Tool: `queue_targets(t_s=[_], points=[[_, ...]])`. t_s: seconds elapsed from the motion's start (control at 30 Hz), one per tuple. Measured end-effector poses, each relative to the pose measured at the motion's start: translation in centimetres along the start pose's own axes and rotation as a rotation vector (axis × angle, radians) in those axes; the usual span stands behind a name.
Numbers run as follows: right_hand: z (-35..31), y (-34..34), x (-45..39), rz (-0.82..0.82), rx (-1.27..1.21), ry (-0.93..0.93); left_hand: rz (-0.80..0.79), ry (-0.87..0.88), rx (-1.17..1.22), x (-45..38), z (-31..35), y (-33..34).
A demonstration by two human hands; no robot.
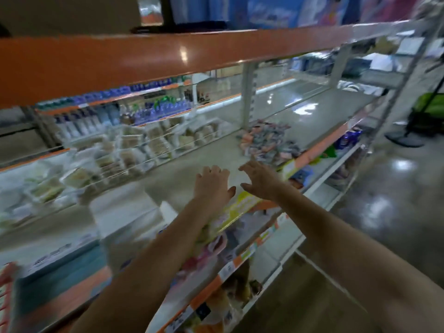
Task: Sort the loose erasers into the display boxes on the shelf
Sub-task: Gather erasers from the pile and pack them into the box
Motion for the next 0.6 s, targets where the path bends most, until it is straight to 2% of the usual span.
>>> queue_targets(t_s=[0.27,0.6], points=[[12.8,1.1,-0.3,-0.044,-0.04,0.116,-0.059,0.042,0.036,-8.9,8.8,3.0],[25.6,0.8,-7.0,0.037,-0.146,0.231,0.029,0.095,0.126,-23.1,13.8,4.7]])
Point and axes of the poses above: each hand's wrist, its own x-axis away from the middle knuckle, its own y-axis out of the palm, z = x × y, the point moved 8 cm from there along -x, towards the middle knuckle, and after that the axes turned 4 degrees about -y, right-handed, at the moved point
